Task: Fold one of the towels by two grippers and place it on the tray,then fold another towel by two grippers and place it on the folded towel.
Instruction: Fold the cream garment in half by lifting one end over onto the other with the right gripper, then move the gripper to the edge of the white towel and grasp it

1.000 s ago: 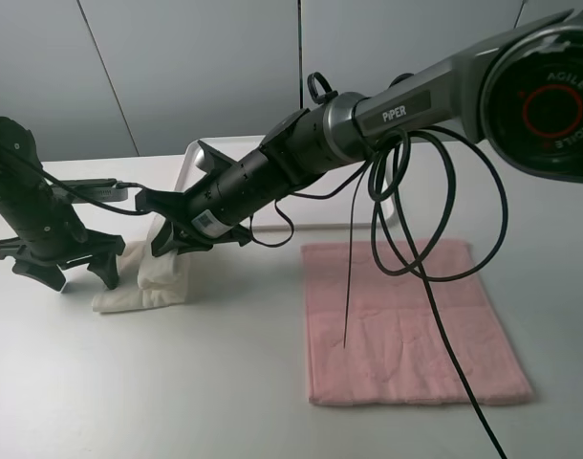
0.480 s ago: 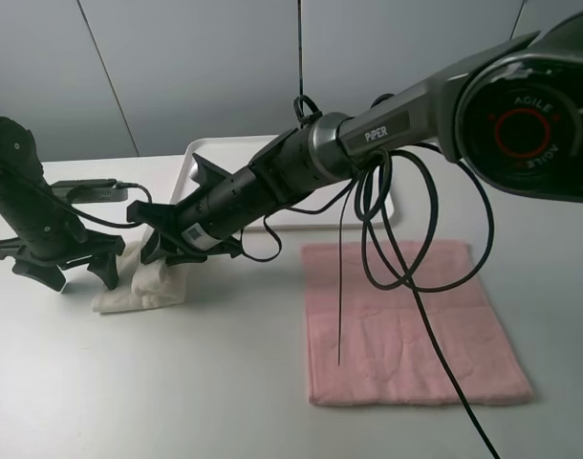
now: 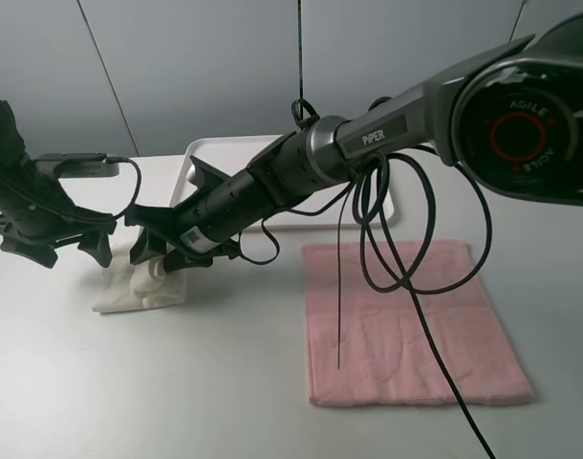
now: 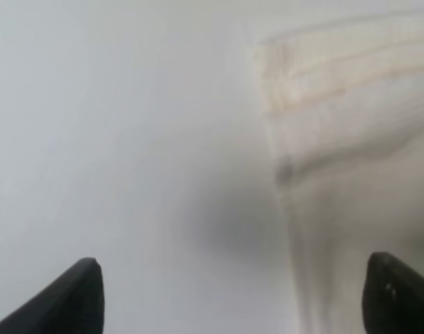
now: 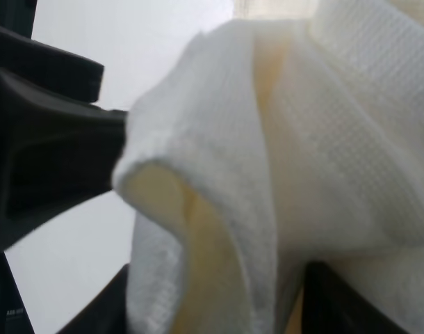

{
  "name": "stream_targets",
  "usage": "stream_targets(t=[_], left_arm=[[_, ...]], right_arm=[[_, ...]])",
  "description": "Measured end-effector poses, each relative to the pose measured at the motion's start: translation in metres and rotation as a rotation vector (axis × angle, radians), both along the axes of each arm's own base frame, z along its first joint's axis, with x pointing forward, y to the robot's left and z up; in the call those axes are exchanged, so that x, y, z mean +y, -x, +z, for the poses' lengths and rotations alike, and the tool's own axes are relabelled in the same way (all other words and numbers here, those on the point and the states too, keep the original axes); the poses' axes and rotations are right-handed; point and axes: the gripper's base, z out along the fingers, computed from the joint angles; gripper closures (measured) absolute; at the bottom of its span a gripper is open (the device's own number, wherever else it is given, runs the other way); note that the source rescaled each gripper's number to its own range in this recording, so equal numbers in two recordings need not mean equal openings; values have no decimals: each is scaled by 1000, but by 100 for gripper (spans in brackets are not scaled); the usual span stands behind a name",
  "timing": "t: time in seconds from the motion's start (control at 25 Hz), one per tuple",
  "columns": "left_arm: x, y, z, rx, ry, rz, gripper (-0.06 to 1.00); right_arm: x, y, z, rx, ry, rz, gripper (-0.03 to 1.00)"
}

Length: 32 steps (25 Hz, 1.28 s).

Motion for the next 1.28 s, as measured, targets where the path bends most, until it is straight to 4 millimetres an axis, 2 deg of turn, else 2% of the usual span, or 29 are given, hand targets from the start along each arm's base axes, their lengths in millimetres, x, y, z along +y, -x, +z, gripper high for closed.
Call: stream_targets(t=[0.28,0.36,0.52,0.56,0.64,0.8,1.04,1.16,1.28], left_arm=[[0,-10,62,-86,-1,-20,-2],[0,-13,78,-99,-4,-31,-2],[0,-16,95,-97,-8,-50,-2],[0,-16,97,-94,-10,-57,-2],[0,-15,97,-82,-10,-57,-2],[0,-14,97,-69,-14,-58,-2],[-1,-15,89,-34,-9,-81,-2],[-2,-15,81,-2,-3,-94,-2],[-2,-15,80,-10,3,-96,-2]], right_arm=[[2,2,4,44,-46,-2,44],[5,3,7,55,-90,-1,41],[13,7,14,50,-175,1,17],[15,9,15,51,-187,3,12],[17,11,15,44,-193,21,8],[9,7,13,23,-155,47,7],[-23,-20,16,6,-37,23,7],[-30,-22,11,-11,19,46,7],[-31,-22,10,-16,41,56,7]])
